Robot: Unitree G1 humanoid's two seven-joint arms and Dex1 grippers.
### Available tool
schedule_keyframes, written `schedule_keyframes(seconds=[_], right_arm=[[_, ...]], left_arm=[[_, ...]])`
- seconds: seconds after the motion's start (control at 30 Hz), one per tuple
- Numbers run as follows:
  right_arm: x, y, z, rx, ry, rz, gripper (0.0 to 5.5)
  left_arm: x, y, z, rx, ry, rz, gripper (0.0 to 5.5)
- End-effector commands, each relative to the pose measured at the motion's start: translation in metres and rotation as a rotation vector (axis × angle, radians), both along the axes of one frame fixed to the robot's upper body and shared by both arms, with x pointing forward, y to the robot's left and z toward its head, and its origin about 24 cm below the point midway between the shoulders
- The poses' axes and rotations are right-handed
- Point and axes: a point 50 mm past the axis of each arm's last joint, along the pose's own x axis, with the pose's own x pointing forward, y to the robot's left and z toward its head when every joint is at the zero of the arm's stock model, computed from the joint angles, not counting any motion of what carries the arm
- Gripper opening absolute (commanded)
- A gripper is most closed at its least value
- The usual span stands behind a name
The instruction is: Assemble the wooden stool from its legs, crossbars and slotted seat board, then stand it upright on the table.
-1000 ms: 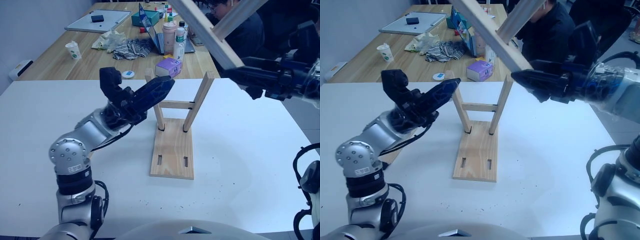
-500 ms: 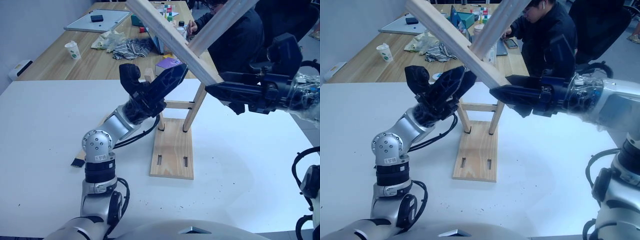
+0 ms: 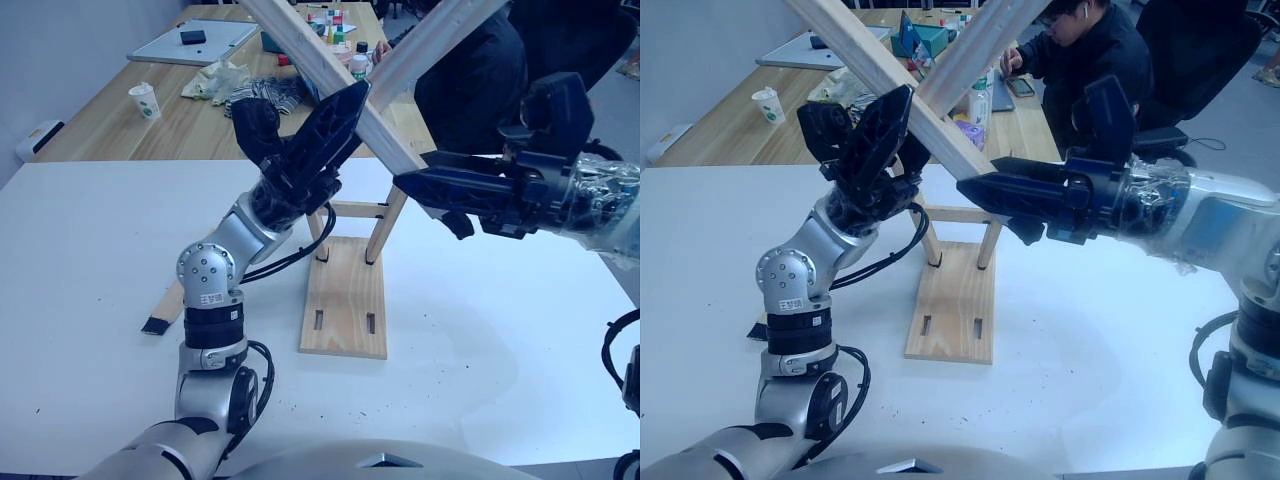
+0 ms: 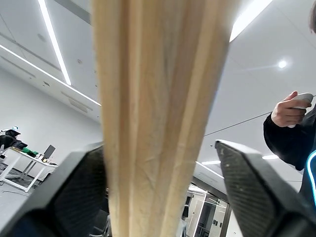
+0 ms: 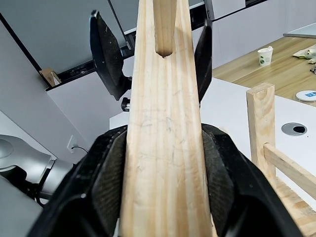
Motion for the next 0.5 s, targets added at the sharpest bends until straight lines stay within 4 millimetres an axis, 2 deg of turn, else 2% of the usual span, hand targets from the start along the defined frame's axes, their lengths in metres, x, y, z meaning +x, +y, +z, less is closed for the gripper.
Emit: schedule_keyframes(seconds=[0.03,0.2,0.5], right_arm=[[-0.0036,-0.0009,0.0028,-0.012,-0.002,-0.003,2.05],[-0.0046,-0.0005,0.0013,-0.015,0.008,0.000,2.05],[-0.0059,-0.0017,0.0006,-0.005,0.016,-0.001,2.05]], left_arm=[[0.0003,-0.0016,0.0048,0.018,-0.032,-0.007,2.93],[0.0004,-0.0060,0.0036,0.061,-0.056,0.001,2.19],[0.0025,-0.0035,0.0036,0.070,-0.063,0.011,2.08]])
